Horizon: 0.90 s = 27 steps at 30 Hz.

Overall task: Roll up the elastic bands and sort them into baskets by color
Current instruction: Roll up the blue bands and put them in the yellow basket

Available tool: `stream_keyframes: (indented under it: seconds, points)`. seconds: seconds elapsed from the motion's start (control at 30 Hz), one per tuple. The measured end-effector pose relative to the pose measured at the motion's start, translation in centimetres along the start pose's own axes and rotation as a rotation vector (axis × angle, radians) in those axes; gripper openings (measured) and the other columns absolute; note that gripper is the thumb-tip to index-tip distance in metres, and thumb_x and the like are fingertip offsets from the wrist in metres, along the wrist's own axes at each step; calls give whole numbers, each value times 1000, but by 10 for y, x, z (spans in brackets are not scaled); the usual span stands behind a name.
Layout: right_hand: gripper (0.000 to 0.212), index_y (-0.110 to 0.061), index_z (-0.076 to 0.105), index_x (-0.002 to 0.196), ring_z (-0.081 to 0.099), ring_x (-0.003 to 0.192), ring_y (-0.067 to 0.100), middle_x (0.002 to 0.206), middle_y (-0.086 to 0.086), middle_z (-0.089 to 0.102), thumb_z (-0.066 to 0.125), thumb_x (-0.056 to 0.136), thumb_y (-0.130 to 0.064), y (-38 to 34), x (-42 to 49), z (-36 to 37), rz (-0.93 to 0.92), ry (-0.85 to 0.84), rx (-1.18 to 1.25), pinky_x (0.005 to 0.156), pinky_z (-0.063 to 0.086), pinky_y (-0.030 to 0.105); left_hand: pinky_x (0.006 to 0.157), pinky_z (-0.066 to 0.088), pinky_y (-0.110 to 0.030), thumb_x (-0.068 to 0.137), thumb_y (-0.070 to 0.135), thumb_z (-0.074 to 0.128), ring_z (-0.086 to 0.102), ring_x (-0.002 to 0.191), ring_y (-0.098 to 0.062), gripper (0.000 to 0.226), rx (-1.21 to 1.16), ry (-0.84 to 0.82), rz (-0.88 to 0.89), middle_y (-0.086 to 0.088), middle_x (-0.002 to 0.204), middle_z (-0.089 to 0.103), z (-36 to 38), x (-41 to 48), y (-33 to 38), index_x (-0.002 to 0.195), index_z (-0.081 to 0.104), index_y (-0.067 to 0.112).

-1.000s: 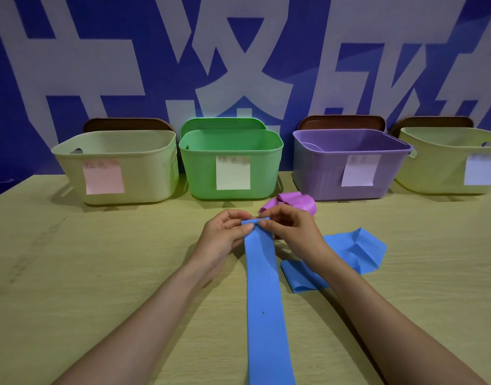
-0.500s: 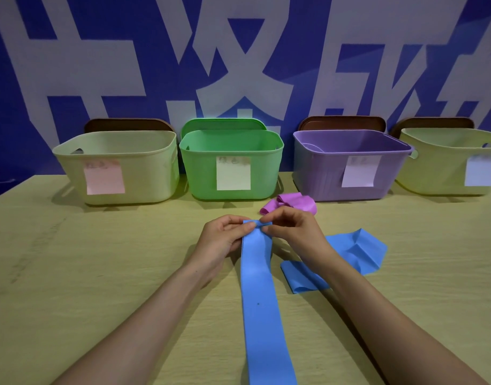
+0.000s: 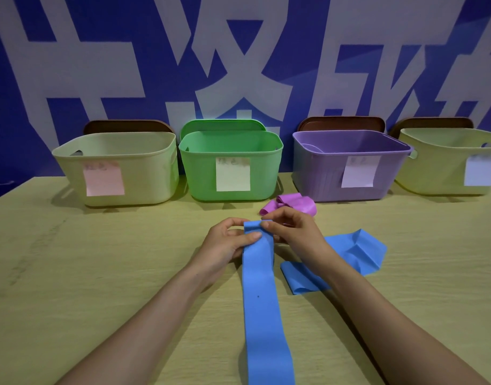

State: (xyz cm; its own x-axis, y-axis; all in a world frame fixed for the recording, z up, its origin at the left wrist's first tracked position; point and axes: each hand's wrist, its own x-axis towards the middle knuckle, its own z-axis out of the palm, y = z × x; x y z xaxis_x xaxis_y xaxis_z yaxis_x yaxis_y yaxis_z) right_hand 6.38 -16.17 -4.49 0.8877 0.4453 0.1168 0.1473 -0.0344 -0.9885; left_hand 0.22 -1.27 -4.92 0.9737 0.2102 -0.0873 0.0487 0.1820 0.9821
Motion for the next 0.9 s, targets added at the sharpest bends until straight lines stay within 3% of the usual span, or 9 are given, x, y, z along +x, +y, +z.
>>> stream_keyframes:
  seconds: [0.1, 0.33, 0.5, 0.6, 0.67, 0.73, 0.8, 0.9]
  points:
    - [10, -15, 67, 87, 64, 87, 16, 93, 10, 67, 71, 81, -8, 1, 0, 0, 3, -14, 2, 83, 56, 32, 67, 56, -21, 78, 2, 72, 71, 80, -15, 22, -2, 20, 29, -8, 90, 74, -1, 0, 1, 97, 61, 7]
    - [16, -11, 69, 87, 65, 90, 15, 94, 7, 68, 72, 77, 1, -1, -1, -1, 42, -1, 28, 73, 53, 19, 76, 54, -28, 78, 6, 73, 70, 83, -14, 20, 52, 26, 70, -6, 92, 74, -3, 0, 1, 96, 64, 9]
    - [17, -12, 66, 93, 66, 92, 18, 99, 8, 68, 69, 81, 0, -1, -1, 0, 49, -49, 51, 79, 56, 27, 78, 54, -30, 78, 3, 73, 68, 83, -15, 19, 95, 62, 95, -3, 89, 73, -4, 2, -2, 93, 65, 11]
    - [19, -14, 64, 103, 64, 88, 22, 102, 9, 65, 68, 86, -18, 1, 0, 1, 70, -47, 1, 83, 55, 33, 81, 54, -33, 75, 0, 74, 68, 87, -18, 21, 100, 77, 129, -6, 94, 71, -5, 3, -2, 90, 65, 12]
    - [17, -12, 65, 100, 59, 79, 20, 93, 9, 64, 66, 88, -24, 2, 0, 2, 77, -41, -37, 76, 52, 29, 80, 54, -32, 75, 0, 74, 67, 88, -16, 24, 106, 77, 145, -7, 98, 70, -5, 4, -2, 93, 64, 11]
    - [17, -9, 66, 98, 56, 79, 19, 90, 11, 64, 65, 88, -23, 2, 0, 2, 60, -25, -27, 75, 50, 30, 79, 55, -32, 76, 2, 74, 68, 88, -17, 29, 91, 65, 110, -6, 100, 70, -3, 5, -3, 100, 61, 12]
    - [17, -8, 66, 97, 58, 84, 23, 96, 18, 66, 66, 87, -21, 2, 0, 1, 42, -5, 32, 82, 52, 37, 74, 56, -31, 76, 4, 75, 70, 84, -19, 35, 68, 37, 48, -8, 96, 72, -1, 4, -4, 105, 58, 10]
    - [12, -9, 67, 97, 64, 94, 24, 102, 15, 67, 67, 86, -16, 1, -1, 2, 11, 20, 39, 88, 53, 42, 71, 58, -29, 75, 4, 76, 72, 79, -21, 37, 67, 57, 23, -10, 90, 74, -1, 3, -3, 107, 58, 7]
